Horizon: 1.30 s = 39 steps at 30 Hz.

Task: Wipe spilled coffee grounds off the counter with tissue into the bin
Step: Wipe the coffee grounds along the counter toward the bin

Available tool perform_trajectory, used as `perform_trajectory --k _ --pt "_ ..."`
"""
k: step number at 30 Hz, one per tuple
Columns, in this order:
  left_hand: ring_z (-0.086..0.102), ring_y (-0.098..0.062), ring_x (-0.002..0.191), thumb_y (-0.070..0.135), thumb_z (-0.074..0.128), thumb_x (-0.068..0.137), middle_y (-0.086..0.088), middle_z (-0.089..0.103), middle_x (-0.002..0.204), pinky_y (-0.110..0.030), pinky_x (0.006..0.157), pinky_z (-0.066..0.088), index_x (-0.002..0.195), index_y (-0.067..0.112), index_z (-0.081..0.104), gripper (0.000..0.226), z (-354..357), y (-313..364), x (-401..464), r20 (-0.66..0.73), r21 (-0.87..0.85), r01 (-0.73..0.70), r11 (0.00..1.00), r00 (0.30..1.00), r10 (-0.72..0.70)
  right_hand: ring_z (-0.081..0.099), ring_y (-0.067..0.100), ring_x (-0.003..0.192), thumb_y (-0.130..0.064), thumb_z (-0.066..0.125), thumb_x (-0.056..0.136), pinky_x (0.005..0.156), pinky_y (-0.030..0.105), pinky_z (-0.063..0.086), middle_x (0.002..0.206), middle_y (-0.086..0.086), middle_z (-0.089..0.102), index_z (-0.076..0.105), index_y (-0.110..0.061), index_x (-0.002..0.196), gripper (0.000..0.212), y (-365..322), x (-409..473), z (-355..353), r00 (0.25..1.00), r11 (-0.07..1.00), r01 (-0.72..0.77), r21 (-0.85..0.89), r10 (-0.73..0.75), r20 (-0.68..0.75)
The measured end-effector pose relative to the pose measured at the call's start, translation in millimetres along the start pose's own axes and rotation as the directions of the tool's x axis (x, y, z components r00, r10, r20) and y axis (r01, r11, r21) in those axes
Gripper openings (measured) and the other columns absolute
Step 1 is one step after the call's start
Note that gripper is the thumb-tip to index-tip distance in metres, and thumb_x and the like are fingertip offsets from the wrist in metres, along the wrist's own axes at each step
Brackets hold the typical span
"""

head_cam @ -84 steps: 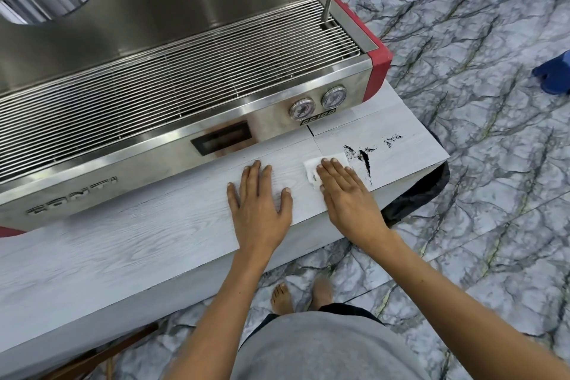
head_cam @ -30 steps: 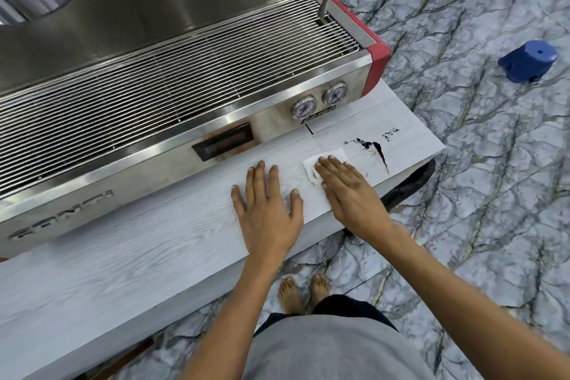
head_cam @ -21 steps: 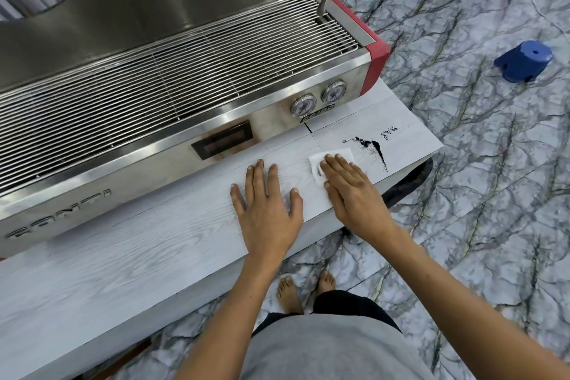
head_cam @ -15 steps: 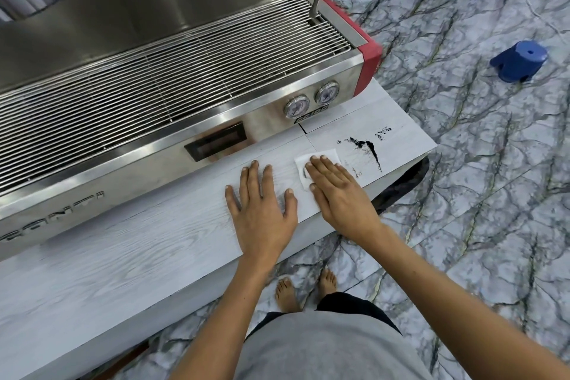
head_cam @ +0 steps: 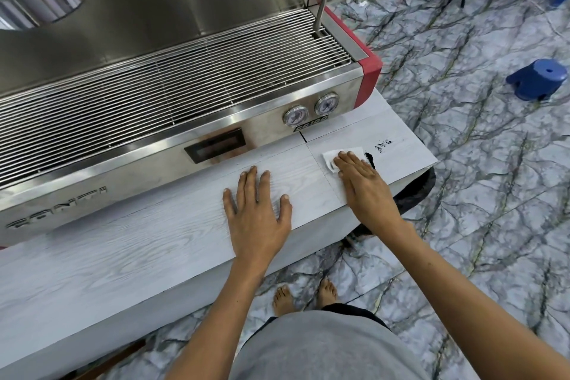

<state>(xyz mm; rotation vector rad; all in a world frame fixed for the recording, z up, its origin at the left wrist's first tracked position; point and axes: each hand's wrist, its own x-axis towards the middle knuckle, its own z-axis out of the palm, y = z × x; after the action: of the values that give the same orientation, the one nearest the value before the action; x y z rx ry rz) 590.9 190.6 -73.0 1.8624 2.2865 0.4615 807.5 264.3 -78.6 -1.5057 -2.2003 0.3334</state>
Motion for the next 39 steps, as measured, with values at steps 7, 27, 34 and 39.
perform_trajectory --k 7,27,34,39 --pt "0.013 -0.018 0.152 0.053 0.028 0.095 -0.001 0.023 0.163 -0.052 0.123 0.006 0.149 0.020 0.035 0.064 -2.9 2.8 -0.6 0.003 -0.005 0.010 1.000 1.000 -0.010 0.043 0.026 0.134 -0.022 0.033 0.099 0.113 0.041 0.033 0.138 0.014 0.053 0.055 -0.003 0.131 0.042 -19.7 -0.9 -5.0 0.995 0.993 0.095 0.074 -0.095 -0.011" --pt "0.016 -0.018 0.151 0.049 0.039 0.092 0.000 0.029 0.160 -0.054 0.122 0.005 0.143 0.020 0.043 0.058 -0.4 11.4 5.1 -0.020 -0.119 0.080 0.990 0.996 -0.083 0.036 0.024 0.139 -0.024 0.033 0.100 0.114 0.045 0.031 0.145 0.011 0.046 0.049 -0.006 0.138 0.045 -0.3 8.3 8.2 0.997 0.995 0.081 -0.065 -0.080 0.024" --pt "0.014 -0.018 0.151 0.048 0.038 0.091 0.001 0.030 0.160 -0.056 0.121 0.003 0.143 0.021 0.043 0.059 1.2 26.0 12.3 -0.001 -0.138 0.074 0.988 0.997 -0.075 0.037 0.023 0.138 -0.020 0.037 0.100 0.114 0.043 0.031 0.144 0.011 0.048 0.051 -0.005 0.136 0.041 11.4 7.3 1.5 0.996 0.994 0.089 -0.061 -0.089 -0.001" --pt "0.014 -0.018 0.151 0.046 0.041 0.091 0.002 0.029 0.160 -0.054 0.122 0.000 0.143 0.021 0.044 0.058 4.8 39.0 17.5 0.011 -0.153 0.062 0.986 0.998 -0.061 0.039 0.024 0.137 -0.020 0.037 0.099 0.113 0.043 0.032 0.142 0.012 0.049 0.052 -0.005 0.135 0.041 25.1 9.5 -6.0 0.995 0.994 0.095 -0.062 -0.096 -0.011"
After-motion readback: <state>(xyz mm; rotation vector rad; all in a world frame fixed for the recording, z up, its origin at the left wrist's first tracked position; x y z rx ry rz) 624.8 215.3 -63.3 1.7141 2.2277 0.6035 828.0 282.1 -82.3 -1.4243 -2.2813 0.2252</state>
